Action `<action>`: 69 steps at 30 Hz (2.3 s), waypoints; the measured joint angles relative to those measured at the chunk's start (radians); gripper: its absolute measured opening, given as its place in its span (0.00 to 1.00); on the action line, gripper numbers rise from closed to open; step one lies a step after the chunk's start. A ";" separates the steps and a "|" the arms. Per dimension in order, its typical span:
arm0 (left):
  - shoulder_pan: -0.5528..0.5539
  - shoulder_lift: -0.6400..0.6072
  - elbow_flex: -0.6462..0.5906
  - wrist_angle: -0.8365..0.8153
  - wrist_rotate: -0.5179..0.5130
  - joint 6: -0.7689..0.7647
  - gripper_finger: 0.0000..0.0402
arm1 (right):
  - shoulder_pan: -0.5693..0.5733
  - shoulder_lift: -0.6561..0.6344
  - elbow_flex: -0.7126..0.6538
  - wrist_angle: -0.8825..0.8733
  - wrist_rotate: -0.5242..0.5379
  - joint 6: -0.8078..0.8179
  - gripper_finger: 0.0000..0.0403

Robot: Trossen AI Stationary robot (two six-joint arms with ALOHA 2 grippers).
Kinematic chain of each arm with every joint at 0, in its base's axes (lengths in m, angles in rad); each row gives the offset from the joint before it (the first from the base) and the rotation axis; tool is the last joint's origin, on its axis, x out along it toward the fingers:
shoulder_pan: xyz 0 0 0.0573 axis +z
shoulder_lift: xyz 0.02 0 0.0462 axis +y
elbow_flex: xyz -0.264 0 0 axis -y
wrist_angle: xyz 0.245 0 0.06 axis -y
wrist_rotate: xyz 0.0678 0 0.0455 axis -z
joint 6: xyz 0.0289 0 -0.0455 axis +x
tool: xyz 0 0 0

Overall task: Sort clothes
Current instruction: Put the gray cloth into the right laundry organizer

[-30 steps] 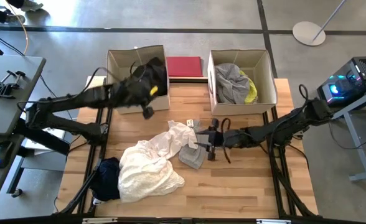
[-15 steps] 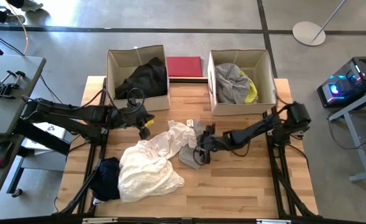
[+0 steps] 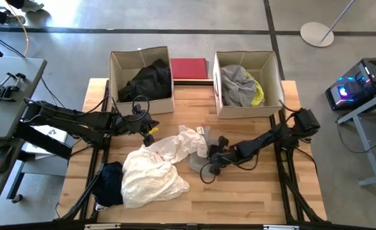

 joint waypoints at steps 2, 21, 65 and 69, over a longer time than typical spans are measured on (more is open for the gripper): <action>0.000 0.000 0.000 0.002 0.000 0.009 0.00 | 0.013 -0.068 -0.006 -0.107 -0.054 0.035 0.07; -0.022 0.002 0.000 0.026 -0.030 0.079 0.00 | -0.036 -0.668 0.598 -0.987 0.661 -0.130 0.01; -0.091 0.002 0.000 0.070 -0.103 0.078 0.00 | -1.163 -0.062 0.743 -1.078 -0.078 -0.616 0.39; -0.091 0.002 0.000 0.070 -0.126 0.077 0.00 | -1.149 -0.205 0.794 -1.192 0.031 -0.550 0.39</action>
